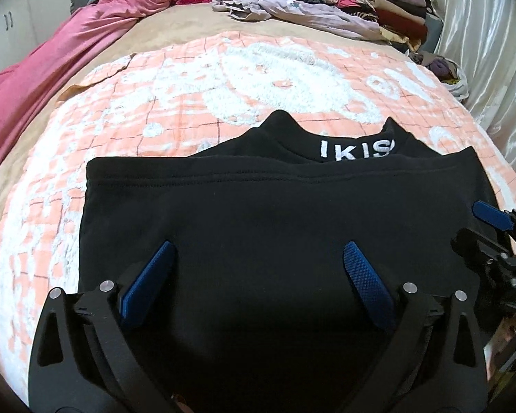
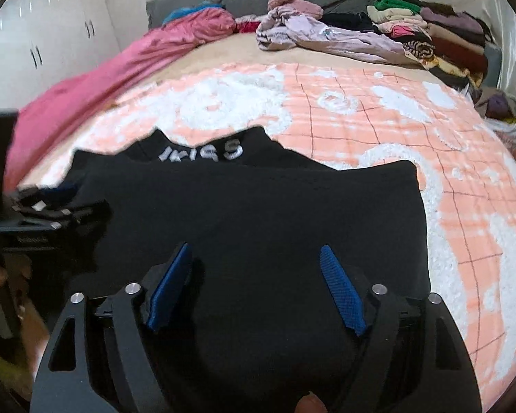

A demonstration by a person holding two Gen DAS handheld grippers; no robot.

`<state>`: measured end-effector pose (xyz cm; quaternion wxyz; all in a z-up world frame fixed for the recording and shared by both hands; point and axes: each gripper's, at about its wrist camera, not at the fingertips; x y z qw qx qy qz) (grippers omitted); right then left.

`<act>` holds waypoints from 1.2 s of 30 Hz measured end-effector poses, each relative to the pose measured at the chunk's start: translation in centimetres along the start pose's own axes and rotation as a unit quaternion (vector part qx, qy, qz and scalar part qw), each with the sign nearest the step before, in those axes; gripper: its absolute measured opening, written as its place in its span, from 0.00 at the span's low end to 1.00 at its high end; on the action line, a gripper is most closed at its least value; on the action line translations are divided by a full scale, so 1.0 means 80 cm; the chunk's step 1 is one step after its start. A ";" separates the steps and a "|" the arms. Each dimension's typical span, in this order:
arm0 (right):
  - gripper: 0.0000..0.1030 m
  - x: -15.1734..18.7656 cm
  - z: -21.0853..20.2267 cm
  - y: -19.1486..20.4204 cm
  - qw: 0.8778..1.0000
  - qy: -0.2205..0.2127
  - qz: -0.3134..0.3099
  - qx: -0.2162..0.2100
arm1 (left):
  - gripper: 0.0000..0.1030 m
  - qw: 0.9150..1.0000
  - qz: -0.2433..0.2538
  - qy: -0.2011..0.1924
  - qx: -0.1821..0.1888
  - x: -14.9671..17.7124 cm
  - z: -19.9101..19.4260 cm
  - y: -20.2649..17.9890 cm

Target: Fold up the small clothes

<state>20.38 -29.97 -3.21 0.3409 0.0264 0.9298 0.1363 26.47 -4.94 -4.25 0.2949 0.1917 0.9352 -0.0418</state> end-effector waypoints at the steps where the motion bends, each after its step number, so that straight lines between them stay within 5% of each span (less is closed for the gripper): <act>1: 0.82 0.000 -0.004 -0.001 1.000 -0.004 0.005 -0.003 | 0.90 1.000 -0.003 0.000 0.004 0.000 -0.002 0.000; 8: 0.87 -0.006 -0.058 -0.029 0.998 -0.046 0.043 -0.032 | 0.91 1.000 -0.003 -0.011 0.016 0.000 -0.032 -0.005; 10: 0.93 -0.009 -0.073 -0.039 0.997 -0.057 0.051 -0.028 | 0.91 1.000 -0.001 -0.016 0.016 0.000 -0.042 -0.008; 36: 0.96 -0.038 -0.188 -0.072 0.990 -0.125 0.053 0.028 | 0.91 0.998 -0.006 -0.059 0.011 0.015 -0.139 -0.007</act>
Point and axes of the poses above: each gripper's, at about its wrist camera, not at the fingertips, and z roughly the way its jaws point, y to its left, x to its underside, and after that the axes turned 10 degrees about z, right-handed
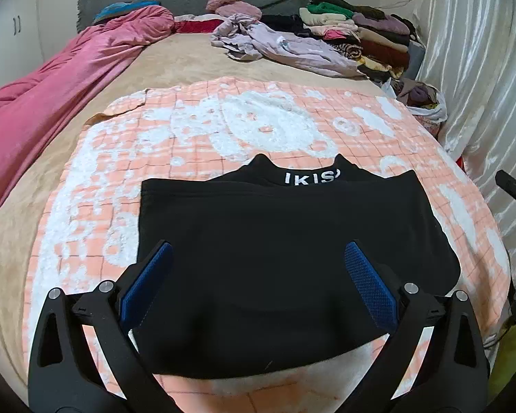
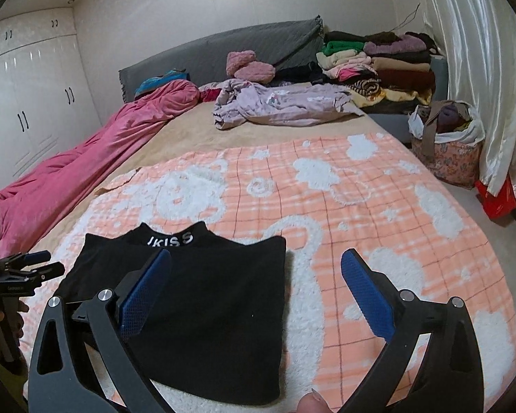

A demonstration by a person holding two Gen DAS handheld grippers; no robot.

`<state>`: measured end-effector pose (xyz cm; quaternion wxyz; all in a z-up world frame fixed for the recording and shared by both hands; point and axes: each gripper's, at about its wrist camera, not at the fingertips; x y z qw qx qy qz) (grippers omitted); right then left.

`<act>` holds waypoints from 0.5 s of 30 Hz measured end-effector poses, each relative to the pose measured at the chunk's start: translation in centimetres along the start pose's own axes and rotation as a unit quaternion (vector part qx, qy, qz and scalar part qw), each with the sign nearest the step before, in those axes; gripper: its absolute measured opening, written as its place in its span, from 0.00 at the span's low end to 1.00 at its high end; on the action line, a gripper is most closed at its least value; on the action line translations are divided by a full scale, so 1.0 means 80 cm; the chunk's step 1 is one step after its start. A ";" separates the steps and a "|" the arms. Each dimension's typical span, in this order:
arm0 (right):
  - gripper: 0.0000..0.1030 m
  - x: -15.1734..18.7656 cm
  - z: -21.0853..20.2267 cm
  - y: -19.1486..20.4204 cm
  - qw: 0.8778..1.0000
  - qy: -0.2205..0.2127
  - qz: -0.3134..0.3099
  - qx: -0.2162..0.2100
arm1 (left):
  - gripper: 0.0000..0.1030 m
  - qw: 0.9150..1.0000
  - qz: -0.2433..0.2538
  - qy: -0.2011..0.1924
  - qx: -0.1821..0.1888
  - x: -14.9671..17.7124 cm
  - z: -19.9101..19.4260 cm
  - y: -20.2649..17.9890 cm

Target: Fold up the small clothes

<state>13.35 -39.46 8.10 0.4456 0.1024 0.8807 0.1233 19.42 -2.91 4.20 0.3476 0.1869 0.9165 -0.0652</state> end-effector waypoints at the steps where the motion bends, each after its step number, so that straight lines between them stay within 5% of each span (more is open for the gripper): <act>1: 0.96 -0.003 -0.003 0.002 1.000 -0.003 -0.002 0.002 | 0.91 1.000 -0.001 -0.001 -0.001 0.000 -0.001 0.002; 15: 0.96 -0.067 -0.045 0.036 0.998 -0.058 -0.002 -0.004 | 0.91 0.999 -0.022 -0.010 -0.021 0.008 -0.032 0.046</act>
Point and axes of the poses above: each gripper's, at about its wrist camera, not at the fingertips, and z roughly the way its jaws point, y to its left, x to its underside, and after that the axes turned 10 degrees about z, right-handed
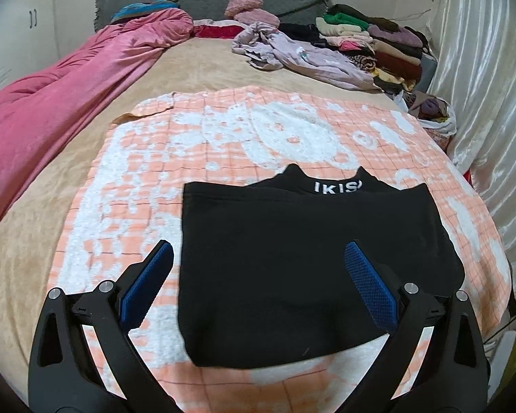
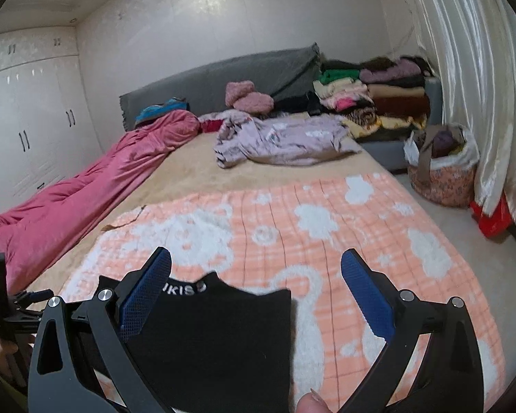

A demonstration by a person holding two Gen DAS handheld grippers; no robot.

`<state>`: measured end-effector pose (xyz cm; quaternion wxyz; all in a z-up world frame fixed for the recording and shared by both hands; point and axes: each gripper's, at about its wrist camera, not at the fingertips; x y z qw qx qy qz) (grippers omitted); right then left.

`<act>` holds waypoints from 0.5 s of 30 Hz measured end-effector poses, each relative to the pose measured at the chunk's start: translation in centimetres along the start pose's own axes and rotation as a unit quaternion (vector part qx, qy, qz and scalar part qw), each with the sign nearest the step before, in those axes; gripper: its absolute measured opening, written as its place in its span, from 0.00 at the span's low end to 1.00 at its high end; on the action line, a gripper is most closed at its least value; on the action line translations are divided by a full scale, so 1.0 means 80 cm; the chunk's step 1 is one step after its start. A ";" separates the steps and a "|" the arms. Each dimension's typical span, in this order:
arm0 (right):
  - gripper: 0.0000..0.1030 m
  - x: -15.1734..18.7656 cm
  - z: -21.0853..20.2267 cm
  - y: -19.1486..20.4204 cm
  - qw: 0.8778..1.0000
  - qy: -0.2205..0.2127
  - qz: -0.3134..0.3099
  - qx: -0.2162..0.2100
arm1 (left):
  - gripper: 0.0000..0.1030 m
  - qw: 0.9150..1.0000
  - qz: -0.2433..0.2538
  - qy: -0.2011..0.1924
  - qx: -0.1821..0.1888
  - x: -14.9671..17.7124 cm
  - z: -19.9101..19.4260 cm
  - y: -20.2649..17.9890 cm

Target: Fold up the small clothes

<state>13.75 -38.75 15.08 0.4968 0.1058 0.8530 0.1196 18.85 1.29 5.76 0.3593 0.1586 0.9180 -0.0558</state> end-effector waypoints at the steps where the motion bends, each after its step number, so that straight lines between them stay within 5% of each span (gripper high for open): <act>1: 0.96 -0.003 -0.002 0.006 1.000 -0.004 -0.008 0.000 | 0.91 1.000 -0.001 0.000 -0.002 0.000 -0.001 0.003; 15: 0.96 0.030 0.025 0.085 0.994 0.031 -0.038 -0.093 | 0.91 0.999 -0.015 0.018 -0.029 0.012 0.012 0.047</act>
Point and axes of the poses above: each gripper's, at about its wrist camera, not at the fingertips, and z roughly the way its jaws point, y to its left, x to its underside, and after that the axes turned 10 degrees about z, right-handed
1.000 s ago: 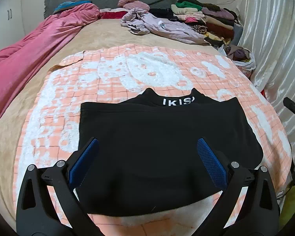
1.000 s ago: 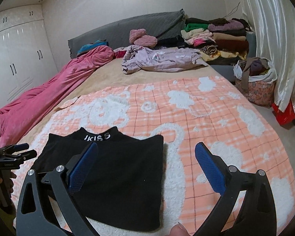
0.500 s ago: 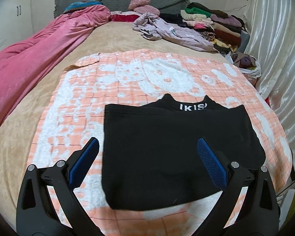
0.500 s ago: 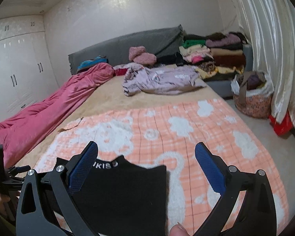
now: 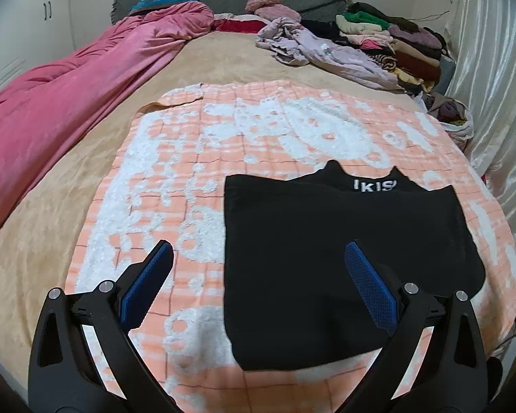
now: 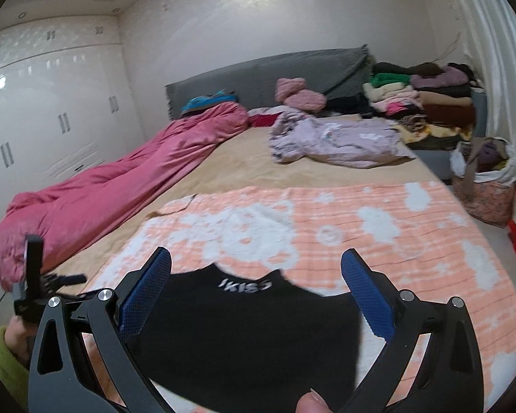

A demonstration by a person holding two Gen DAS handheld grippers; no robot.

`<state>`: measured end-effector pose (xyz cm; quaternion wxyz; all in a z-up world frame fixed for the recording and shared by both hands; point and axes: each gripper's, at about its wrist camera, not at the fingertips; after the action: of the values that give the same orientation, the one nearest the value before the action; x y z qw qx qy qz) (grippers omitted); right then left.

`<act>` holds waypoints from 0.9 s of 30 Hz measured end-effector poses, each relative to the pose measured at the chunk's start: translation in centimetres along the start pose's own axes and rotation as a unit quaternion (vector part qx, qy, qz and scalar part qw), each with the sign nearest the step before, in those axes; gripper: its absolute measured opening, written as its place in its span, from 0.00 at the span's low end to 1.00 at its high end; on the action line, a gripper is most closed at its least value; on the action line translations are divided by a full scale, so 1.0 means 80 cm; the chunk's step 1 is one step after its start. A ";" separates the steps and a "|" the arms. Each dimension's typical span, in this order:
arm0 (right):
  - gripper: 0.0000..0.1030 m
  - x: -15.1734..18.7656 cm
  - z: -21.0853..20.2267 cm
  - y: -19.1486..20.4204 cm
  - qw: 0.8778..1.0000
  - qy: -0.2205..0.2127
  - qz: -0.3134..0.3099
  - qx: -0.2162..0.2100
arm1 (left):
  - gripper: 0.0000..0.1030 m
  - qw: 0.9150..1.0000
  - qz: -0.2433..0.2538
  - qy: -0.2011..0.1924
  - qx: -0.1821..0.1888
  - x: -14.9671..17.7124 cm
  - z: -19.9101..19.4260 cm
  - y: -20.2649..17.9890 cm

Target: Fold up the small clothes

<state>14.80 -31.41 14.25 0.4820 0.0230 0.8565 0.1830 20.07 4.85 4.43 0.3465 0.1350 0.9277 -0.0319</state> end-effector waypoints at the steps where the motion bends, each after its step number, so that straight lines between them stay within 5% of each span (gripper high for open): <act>1: 0.96 0.005 0.004 0.007 1.000 0.005 -0.006 -0.005 | 0.91 1.000 -0.001 0.003 -0.001 0.001 0.003 0.002; 12: 0.96 0.086 0.067 0.090 0.993 0.083 -0.075 -0.045 | 0.91 1.000 -0.011 0.019 -0.004 0.010 0.027 0.018; 27: 0.96 0.196 0.124 0.173 0.964 0.158 -0.199 -0.079 | 0.91 0.998 -0.033 0.045 0.008 0.006 0.067 0.045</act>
<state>12.78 -12.25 1.40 0.3675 -0.2151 0.8919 0.1521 24.09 7.63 0.20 0.3017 0.1080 0.9462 -0.0447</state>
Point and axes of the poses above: each gripper's, at about its wrist camera, not at the fingertips, and z roughly the way its jaws point, y to its left, x to its underside, and after that the axes turned 10 degrees about z, right-handed
